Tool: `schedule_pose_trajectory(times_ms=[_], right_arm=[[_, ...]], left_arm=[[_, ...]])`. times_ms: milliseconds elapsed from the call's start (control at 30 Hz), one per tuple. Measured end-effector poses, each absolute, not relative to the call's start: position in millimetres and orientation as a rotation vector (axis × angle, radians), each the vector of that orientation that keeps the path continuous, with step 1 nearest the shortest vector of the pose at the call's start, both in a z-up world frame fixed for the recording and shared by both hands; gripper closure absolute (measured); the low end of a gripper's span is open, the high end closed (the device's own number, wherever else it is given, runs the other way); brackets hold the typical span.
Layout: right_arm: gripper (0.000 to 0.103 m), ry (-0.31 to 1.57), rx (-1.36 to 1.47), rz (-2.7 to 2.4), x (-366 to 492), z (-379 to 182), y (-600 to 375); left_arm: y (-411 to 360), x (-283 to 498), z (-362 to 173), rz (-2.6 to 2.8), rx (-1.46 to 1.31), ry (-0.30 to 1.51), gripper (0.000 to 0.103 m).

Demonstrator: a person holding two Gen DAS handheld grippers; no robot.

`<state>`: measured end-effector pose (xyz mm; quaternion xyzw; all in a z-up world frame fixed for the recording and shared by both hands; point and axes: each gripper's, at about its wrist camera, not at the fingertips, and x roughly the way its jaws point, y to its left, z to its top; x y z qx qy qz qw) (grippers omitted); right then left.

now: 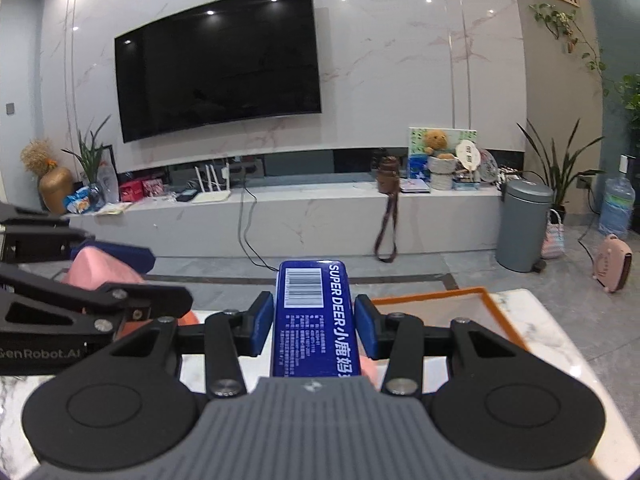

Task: Organize rigid objects
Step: 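Lift the pink bottle and blue tin and carry them over the orange box, then lower the pink bottle and blue tin into the orange box and open both tools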

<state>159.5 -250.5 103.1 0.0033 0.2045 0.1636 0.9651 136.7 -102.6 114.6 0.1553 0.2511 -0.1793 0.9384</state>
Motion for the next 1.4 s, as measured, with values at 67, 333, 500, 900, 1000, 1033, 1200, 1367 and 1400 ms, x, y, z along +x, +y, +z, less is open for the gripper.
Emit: schedule_pose_trajectory(times_ms=[67,333,500,900,1000,1033,1200,1367,1400], right_arm=[[0.057,0.430,0.011,0.311,163,104,-263],[0.057,0.471,0.085,0.228,170,104,-315],[0.057,0.522,0.112,0.187,174,98,-340],[0.057,0.698,0.119,0.140,195,65,-364],[0.057,0.714,0.121,0.143,198,62,-364],[0.057,0.721,0.121,0.144,200,61,-363],[0.057,0.773,0.101,0.163,201,52,-359],[0.057,0.811,0.079,0.172,207,42,-352],[0.057,0.817,0.076,0.174,208,41,-350]], left_arm=[[-116,139,114,-0.384,0.326,0.509,0.054],[-162,148,102,-0.443,0.326,0.522,0.054],[-184,154,93,-0.477,0.331,0.542,0.054],[-208,172,48,-0.521,0.304,0.688,0.054],[-213,172,38,-0.532,0.326,0.713,0.054],[-213,171,36,-0.537,0.330,0.723,0.054],[-218,174,23,-0.553,0.355,0.784,0.054],[-219,174,14,-0.552,0.363,0.807,0.054],[-220,175,12,-0.553,0.368,0.810,0.054]])
